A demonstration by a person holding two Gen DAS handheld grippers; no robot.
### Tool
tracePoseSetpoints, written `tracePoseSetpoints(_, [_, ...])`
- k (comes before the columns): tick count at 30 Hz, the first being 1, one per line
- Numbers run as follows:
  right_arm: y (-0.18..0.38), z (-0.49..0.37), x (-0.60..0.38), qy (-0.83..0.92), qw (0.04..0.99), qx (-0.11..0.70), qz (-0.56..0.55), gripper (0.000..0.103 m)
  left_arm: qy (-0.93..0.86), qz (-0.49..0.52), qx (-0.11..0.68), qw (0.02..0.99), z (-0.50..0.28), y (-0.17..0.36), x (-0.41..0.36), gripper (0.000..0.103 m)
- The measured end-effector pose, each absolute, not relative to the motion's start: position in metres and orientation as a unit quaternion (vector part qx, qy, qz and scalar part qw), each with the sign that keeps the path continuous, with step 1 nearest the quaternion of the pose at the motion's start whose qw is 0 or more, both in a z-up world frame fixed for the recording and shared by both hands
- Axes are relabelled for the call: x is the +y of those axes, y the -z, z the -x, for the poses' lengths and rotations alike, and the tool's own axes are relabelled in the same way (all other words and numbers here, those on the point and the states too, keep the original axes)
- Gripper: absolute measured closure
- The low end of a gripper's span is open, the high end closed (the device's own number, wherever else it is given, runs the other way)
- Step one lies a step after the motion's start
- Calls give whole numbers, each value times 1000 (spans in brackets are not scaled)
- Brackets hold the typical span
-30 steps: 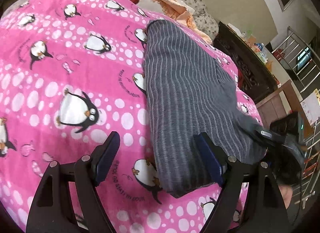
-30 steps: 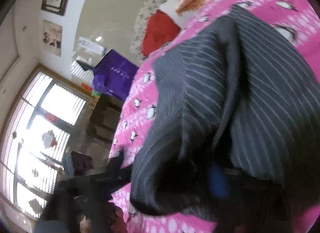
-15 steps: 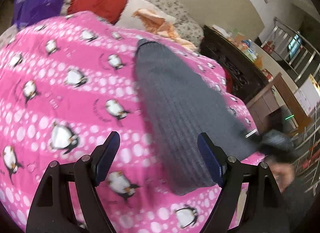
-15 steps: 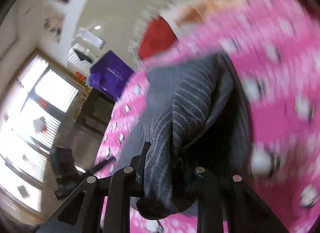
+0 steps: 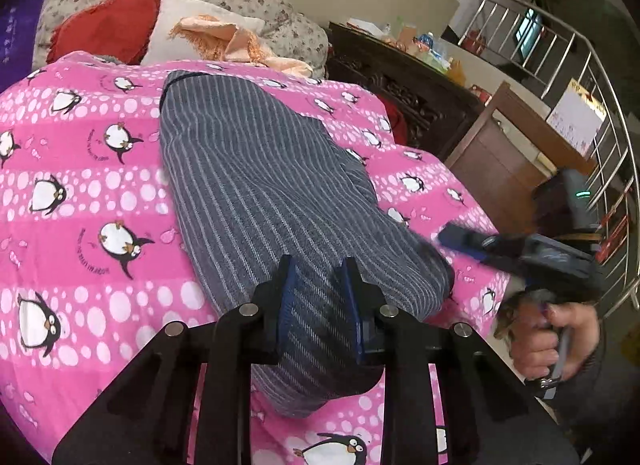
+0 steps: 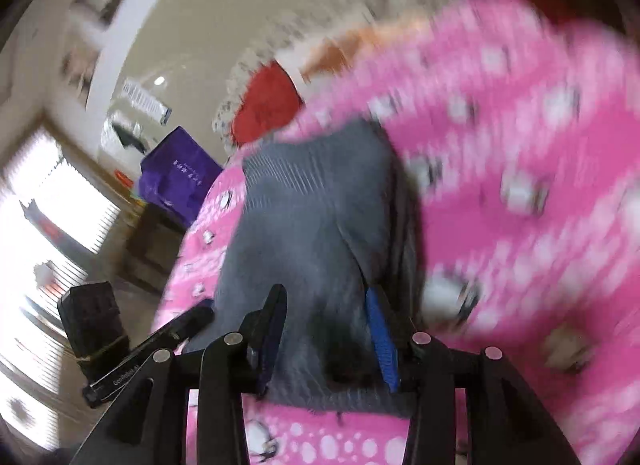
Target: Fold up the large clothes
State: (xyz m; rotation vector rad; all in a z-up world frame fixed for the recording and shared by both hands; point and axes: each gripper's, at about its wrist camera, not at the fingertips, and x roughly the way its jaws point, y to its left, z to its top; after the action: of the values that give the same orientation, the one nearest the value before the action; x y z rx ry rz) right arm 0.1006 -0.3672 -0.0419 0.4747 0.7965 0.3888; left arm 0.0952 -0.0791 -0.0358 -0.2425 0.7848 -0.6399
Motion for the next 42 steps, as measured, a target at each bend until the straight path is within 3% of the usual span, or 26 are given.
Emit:
tracePoseSetpoints(3, [11,-94,-329,-200,909,349,-113,69,307,112,376,867,-94,34,-81,81])
tracePoseSetpoints(6, [30,-107,-289,-181,898,401,-9,77,302,108,386,865,-90,41,-80,81])
tracePoseSetpoints(9, [93,-119,-282,-157,864,477,24,81,287,66,429,854,-86,71,-89,80])
tracePoseSetpoints(12, [112,-100,-290,-156,891,424,34,81,288,71,402,866,-82,85,-85,80])
tracePoseSetpoints(16, [108,-95,-284,-138,894,422,54,79,294,90,409,859,-91,84,-80,80])
tracePoseSetpoints(19, [78,-99,-281,-154,890,428,36,79,290,100,407,861,-89,63,-78,81])
tracePoseSetpoints(23, [19,-119,-289,-135,922,363,-17,77,288,156,363,872,-108,16,-66,81])
tracePoseSetpoints(25, [-6,-145,-291,-107,932,344,-41,69,261,166,332,891,-138,-8,-68,73])
tracePoseSetpoints(27, [-14,-182,-289,-75,934,342,-67,68,211,178,321,906,-180,-22,-75,59])
tracePoseSetpoints(31, [10,-239,-277,-40,921,376,-94,68,129,204,359,902,-247,-7,-89,59])
tracePoseSetpoints(34, [51,-262,-270,-21,912,405,-63,68,85,152,400,900,-279,29,-115,57])
tracePoseSetpoints(37, [87,-269,-278,-25,904,423,-59,67,75,138,438,885,-290,70,-116,57])
tracePoseSetpoints(42, [103,-272,-288,-43,908,409,-77,61,76,146,432,886,-297,86,-112,57])
